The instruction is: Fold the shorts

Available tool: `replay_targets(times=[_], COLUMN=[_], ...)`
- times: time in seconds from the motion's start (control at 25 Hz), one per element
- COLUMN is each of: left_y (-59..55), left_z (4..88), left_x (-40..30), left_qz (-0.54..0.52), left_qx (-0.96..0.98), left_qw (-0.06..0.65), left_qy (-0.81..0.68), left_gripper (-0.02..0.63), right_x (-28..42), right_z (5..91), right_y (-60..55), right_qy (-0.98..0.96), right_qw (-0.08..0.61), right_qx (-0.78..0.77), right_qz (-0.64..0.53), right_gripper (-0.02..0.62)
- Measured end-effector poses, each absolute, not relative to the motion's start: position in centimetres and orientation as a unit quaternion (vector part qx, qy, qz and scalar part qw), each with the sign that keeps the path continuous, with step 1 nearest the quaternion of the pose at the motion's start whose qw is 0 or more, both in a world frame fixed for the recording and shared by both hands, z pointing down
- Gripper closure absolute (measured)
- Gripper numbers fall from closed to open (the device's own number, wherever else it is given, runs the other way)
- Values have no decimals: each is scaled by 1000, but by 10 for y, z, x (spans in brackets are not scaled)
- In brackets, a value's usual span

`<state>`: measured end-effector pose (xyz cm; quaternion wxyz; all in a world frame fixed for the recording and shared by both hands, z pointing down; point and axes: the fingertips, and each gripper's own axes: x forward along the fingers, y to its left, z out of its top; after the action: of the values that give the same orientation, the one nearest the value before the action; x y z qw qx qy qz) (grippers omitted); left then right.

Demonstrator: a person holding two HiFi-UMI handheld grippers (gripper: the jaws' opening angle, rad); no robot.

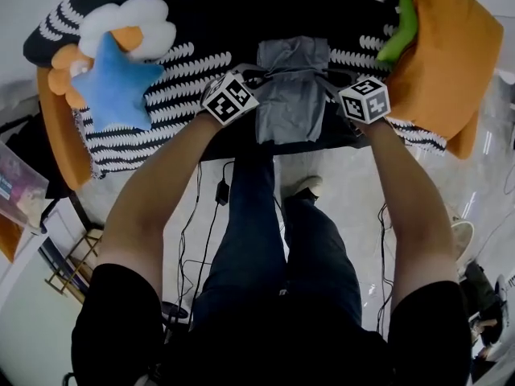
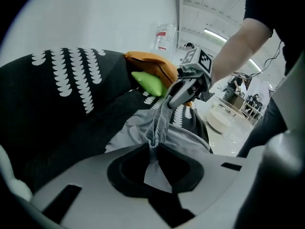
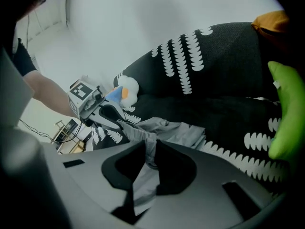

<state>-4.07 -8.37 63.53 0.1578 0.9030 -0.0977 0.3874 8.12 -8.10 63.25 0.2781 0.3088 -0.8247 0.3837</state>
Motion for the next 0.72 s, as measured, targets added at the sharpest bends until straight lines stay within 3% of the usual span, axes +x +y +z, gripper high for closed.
replay_targets(times=[0.72], left_y=[44], left_z=[686], left_x=[-63], left_qz=[448], left_qx=[879], left_qw=[128], left_qy=[-97], left_gripper=[535], right_x=[68], right_z=[676], right_y=[42], right_qy=[-843], right_qw=[332], right_qx=[290], right_qz=[307], right_gripper=[535])
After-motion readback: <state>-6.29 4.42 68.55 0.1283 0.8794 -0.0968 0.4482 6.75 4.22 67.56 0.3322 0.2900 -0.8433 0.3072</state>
